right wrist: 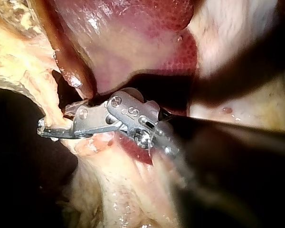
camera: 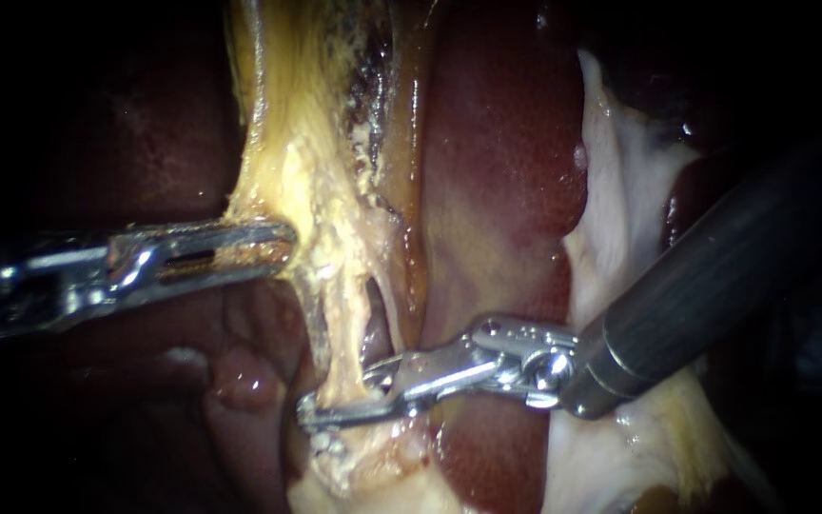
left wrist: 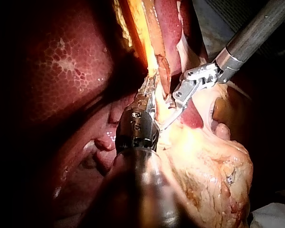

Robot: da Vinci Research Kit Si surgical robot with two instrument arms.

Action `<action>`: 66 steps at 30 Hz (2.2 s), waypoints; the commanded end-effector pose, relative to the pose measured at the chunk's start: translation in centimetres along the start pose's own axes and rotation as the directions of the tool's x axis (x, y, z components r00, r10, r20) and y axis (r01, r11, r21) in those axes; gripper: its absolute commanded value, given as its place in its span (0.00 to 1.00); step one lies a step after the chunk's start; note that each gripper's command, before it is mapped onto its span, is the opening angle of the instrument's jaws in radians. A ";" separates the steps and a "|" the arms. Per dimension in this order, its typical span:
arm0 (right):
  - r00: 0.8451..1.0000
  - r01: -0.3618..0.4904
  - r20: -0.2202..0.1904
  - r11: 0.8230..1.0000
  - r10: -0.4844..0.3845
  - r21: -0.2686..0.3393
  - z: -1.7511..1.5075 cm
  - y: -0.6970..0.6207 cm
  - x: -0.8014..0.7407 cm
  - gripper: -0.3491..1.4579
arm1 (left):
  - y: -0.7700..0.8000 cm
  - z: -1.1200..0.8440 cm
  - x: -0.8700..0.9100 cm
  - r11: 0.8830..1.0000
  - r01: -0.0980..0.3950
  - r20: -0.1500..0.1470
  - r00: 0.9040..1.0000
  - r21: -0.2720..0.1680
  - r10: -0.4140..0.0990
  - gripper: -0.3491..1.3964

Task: Going back second clip left tube

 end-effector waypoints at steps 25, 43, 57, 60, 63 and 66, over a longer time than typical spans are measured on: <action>0.974 0.216 -0.033 0.967 -0.222 -0.131 -0.82 -0.29 0.29 0.52 | 0.03 -0.03 0.02 1.000 -0.002 -0.001 1.000 0.002 0.002 0.00; 0.898 0.430 0.003 0.879 -0.439 -0.203 -1.91 -0.90 1.00 0.52 | 0.12 0.09 0.09 1.000 -0.007 0.003 1.000 0.000 0.007 0.00; 0.843 0.531 0.030 0.824 -0.536 -0.200 -1.87 -0.88 0.96 0.52 | 0.52 1.05 0.31 1.000 -0.012 -0.045 0.999 -0.009 0.012 0.00; 0.840 0.536 0.032 0.820 -0.541 -0.201 -1.85 -0.87 0.96 0.52 | 0.54 1.16 0.30 1.000 -0.014 -0.050 0.999 -0.011 0.014 0.00; 0.837 0.541 0.034 0.817 -0.546 -0.201 -1.84 -0.87 0.96 0.52 | 0.53 1.16 0.31 1.000 -0.014 -0.053 0.999 -0.011 0.014 0.00; 0.837 0.541 0.031 0.817 -0.547 -0.202 -1.84 -0.87 0.96 0.52 | 0.50 1.14 0.32 1.000 -0.014 -0.053 0.999 -0.011 0.013 0.00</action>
